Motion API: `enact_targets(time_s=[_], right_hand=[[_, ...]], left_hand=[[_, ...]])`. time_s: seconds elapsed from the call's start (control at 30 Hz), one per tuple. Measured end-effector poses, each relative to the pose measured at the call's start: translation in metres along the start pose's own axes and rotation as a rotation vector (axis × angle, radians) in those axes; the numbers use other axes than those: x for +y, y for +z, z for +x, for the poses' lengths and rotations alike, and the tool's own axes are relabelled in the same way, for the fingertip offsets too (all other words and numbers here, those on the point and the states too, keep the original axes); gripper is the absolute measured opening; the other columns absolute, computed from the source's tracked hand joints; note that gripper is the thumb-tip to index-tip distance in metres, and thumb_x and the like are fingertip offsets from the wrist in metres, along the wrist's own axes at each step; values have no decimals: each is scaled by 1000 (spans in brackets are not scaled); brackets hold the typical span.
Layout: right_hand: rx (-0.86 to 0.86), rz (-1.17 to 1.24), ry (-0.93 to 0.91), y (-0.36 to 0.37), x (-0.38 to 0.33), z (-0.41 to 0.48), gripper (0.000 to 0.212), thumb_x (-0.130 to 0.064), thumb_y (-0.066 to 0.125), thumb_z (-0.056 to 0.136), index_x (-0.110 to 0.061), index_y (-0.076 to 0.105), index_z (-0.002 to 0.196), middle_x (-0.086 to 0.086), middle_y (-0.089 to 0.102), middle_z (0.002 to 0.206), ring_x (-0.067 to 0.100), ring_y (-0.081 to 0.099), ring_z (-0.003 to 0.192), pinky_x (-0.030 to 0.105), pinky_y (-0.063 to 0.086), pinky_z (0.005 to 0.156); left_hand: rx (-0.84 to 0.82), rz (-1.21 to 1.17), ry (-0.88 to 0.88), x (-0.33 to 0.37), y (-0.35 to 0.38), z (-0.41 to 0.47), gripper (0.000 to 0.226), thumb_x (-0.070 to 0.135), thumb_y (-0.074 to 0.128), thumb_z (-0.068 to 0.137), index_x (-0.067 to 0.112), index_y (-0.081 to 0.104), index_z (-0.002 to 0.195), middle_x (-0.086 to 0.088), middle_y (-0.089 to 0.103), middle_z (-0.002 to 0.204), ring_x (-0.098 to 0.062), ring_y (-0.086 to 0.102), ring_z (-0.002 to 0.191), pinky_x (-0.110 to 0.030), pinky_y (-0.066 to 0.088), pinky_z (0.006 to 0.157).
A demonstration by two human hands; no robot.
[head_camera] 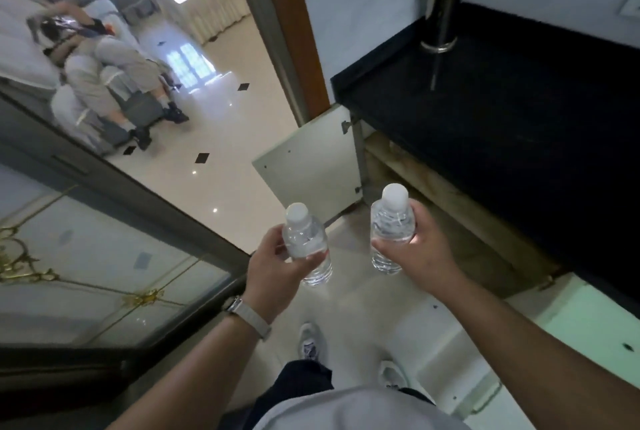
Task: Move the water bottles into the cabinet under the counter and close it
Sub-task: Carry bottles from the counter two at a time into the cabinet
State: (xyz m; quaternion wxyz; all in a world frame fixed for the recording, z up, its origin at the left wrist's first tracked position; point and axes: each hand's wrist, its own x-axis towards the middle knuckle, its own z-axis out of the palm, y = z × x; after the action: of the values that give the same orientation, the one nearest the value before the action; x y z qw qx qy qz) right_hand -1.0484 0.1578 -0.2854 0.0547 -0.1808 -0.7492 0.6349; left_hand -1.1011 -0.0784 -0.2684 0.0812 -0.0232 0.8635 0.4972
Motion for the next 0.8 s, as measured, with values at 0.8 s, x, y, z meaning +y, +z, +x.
enact_targets(time_s=[0.8], right_hand=[[706,-72,433,76,-8,60,63,-28,86,72,-37,44,118,-14,63,105,4,63,95,22,49,78]], left_hand=[[-771,40,214,0,48,263,65,40,94,60,37,61,116,14,72,106,-10,69,101,-38,57,92]])
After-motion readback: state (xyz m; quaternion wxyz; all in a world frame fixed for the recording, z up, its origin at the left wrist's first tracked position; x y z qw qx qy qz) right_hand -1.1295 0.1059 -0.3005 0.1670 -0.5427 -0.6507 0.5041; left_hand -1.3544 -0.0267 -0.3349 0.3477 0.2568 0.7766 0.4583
